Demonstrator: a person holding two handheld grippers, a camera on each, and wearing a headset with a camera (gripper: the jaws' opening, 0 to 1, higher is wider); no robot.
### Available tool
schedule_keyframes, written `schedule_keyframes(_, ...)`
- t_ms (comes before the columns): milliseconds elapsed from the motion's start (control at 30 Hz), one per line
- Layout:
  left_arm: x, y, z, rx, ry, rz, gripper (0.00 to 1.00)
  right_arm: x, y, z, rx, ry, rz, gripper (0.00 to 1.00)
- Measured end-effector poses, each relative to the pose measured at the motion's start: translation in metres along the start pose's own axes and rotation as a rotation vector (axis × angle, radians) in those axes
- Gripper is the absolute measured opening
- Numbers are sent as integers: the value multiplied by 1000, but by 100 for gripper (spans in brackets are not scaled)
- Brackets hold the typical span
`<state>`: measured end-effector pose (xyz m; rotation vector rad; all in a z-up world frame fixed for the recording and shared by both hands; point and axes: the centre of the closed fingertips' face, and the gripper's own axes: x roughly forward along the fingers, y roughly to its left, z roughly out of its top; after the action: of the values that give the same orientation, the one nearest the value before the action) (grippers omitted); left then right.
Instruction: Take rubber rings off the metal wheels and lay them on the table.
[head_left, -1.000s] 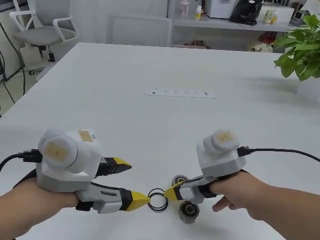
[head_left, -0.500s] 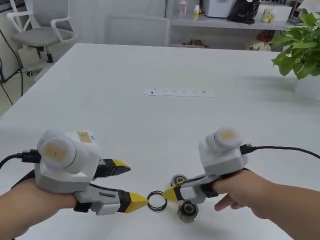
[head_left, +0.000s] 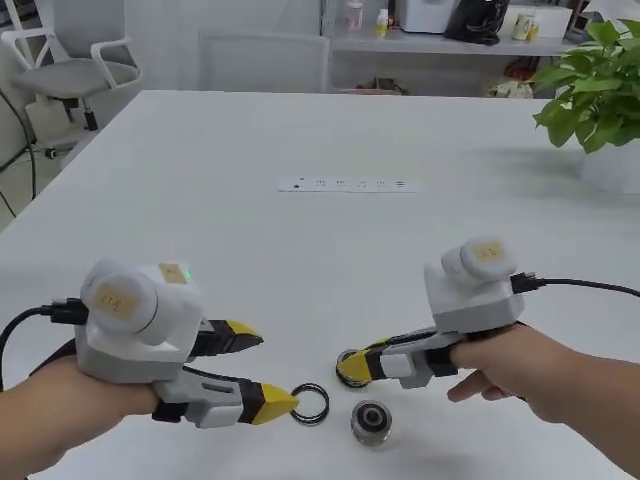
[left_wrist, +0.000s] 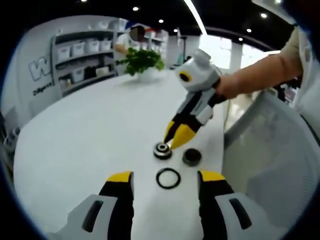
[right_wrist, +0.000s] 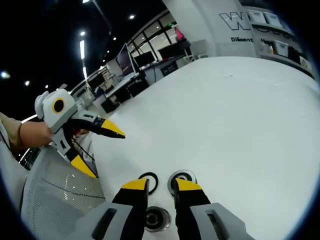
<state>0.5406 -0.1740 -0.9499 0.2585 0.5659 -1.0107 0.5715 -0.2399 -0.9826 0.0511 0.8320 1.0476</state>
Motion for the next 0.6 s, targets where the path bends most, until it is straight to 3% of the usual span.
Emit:
schedule_keyframes(167, 9, 3, 4, -10, -2, -4, 52, -10, -13, 1, -37, -24, -30, 20)
schedule_keyframes(300, 17, 3, 2, -1, 21, -17, 51, -15, -23, -3, -63, -27, -53, 22)
schedule_keyframes(467, 25, 7, 1, -12, 30, -22, 50, -17, -32, -8, -93, -36, -71, 28)
schedule_keyframes(600, 34, 10, 1, -22, 37, -24, 50, -15, -38, -15, -130, -21, -78, 28)
